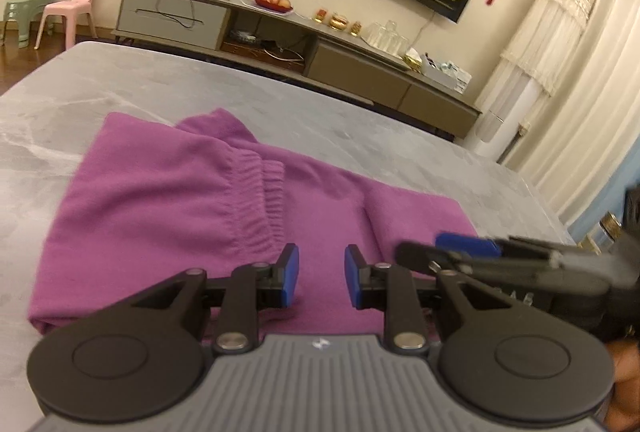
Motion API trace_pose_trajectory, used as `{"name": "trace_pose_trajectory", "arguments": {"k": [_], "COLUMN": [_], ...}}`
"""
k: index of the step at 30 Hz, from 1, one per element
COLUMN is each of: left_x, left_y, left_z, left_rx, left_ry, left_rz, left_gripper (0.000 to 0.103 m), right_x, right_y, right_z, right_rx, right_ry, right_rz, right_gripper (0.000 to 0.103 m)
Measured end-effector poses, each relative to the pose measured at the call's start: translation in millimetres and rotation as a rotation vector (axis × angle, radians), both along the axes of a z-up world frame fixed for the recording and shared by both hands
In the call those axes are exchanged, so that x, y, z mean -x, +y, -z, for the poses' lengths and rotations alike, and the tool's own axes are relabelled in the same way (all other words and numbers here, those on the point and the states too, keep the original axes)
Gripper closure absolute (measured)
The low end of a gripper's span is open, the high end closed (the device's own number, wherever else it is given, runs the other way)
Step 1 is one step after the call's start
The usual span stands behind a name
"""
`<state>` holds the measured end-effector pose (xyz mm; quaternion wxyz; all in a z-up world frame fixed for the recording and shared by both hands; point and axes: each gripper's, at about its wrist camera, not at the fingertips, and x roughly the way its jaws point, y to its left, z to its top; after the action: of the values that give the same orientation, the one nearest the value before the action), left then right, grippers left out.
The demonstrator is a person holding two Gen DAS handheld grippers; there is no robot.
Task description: Fold clothes
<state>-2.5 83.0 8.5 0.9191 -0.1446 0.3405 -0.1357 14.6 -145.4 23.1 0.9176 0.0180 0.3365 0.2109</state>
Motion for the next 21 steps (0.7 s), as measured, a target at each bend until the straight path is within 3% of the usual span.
{"name": "trace_pose_trajectory", "arguments": {"k": [4, 8, 11, 13, 15, 21], "left_x": [1, 4, 4, 2, 1, -4], "left_y": [22, 40, 55, 66, 72, 64], "left_z": [-2, -2, 0, 1, 0, 3], "left_rx": [0.011, 0.008, 0.014, 0.038, 0.063, 0.040], "left_ry": [-0.002, 0.001, 0.010, 0.022, 0.027, 0.031], "left_rz": [-0.053, -0.110, -0.174, -0.202, -0.215, -0.204], "left_gripper": [0.079, 0.079, 0.079, 0.079, 0.079, 0.079], "right_x": [-34, -59, -62, -51, -39, -6], "right_y": [32, 40, 60, 75, 82, 62], "right_z": [3, 21, 35, 34, 29, 18], "right_rx": [-0.121, -0.279, -0.233, -0.107, -0.026, 0.026], "right_ry": [0.079, 0.193, 0.231, 0.173, 0.111, 0.063], "right_rz": [-0.032, 0.023, -0.026, -0.062, -0.078, -0.021], "right_gripper": [0.031, 0.031, 0.040, 0.065, 0.075, 0.076]}}
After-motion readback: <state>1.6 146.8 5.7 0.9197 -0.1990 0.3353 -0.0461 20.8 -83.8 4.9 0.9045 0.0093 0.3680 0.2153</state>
